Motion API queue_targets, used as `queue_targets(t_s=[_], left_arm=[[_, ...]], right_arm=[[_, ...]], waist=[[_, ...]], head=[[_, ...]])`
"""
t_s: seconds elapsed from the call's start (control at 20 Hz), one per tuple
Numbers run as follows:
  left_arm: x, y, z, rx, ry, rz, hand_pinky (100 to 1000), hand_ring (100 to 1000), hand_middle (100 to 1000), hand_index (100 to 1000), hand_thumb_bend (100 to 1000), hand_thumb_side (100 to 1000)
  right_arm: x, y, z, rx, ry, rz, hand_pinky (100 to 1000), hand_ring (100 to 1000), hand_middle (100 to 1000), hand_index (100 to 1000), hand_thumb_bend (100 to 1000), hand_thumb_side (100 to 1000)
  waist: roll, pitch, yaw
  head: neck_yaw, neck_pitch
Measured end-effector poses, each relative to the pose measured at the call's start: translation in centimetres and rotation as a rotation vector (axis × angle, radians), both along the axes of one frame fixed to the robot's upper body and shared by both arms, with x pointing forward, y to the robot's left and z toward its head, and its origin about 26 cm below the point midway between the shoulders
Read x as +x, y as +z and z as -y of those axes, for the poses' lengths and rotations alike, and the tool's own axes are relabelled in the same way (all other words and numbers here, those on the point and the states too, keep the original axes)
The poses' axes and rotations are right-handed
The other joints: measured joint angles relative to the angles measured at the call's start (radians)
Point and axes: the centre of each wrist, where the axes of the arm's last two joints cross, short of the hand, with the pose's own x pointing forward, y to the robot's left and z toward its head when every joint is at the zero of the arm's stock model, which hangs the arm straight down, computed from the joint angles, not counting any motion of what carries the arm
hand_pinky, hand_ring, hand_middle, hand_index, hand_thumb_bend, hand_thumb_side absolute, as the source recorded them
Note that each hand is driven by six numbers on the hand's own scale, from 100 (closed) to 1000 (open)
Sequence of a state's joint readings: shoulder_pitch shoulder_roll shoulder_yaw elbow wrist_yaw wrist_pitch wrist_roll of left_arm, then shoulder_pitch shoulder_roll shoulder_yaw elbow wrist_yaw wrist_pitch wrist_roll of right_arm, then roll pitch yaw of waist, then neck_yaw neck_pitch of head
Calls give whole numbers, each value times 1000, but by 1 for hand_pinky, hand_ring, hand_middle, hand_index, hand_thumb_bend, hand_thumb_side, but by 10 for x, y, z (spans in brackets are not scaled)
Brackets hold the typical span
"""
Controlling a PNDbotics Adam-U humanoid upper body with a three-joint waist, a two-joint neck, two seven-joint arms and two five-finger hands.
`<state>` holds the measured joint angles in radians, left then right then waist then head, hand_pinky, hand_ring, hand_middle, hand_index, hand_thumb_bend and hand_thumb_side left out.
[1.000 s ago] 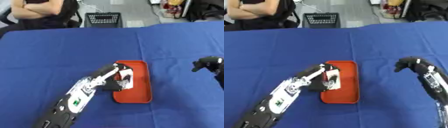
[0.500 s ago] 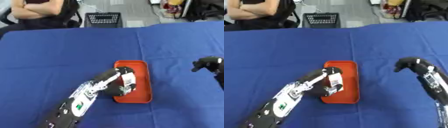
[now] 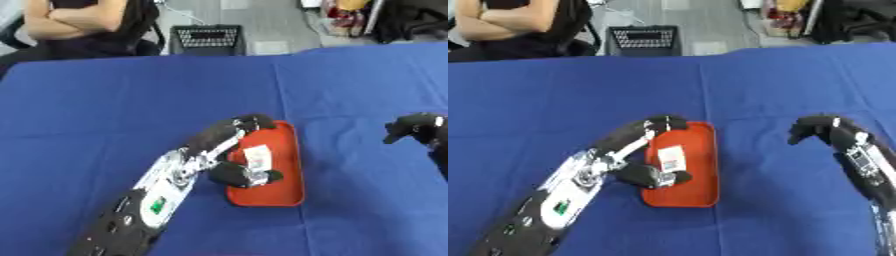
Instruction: Pick up objects on the table and place them in the box.
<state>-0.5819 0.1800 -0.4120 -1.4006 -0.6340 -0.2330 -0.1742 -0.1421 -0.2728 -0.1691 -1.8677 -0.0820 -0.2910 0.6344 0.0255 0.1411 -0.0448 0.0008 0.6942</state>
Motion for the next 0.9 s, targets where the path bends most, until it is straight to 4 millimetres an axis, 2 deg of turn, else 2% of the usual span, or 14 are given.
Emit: queue_targets(t_s=[0.25, 0.5, 0.7, 0.9], left_arm=[[-8, 42, 1, -30, -26, 118, 986, 874, 899, 908, 722, 524], [-28, 81, -6, -58, -50, 226, 963, 860, 883, 896, 746, 474], [-49, 102, -24, -119, -56, 263, 973, 861, 889, 901, 743, 463], [-64, 111, -48, -224, -12, 241, 992, 860, 905, 913, 708, 473]], right_arm=[[0, 0, 0, -1, 1, 1, 855, 630, 656, 808, 100, 948], [0, 0, 0, -4, -1, 1, 854, 629, 656, 808, 100, 947], [0, 0, 0, -5, -2, 1, 854, 629, 656, 808, 100, 947], [0, 0, 0, -5, -4, 1, 854, 629, 656, 808, 100, 947]], waist=[[0, -2, 0], [1, -2, 2], [1, -2, 10], [1, -4, 21]], head=[[0, 0], [0, 0], [-2, -1], [-8, -8]])
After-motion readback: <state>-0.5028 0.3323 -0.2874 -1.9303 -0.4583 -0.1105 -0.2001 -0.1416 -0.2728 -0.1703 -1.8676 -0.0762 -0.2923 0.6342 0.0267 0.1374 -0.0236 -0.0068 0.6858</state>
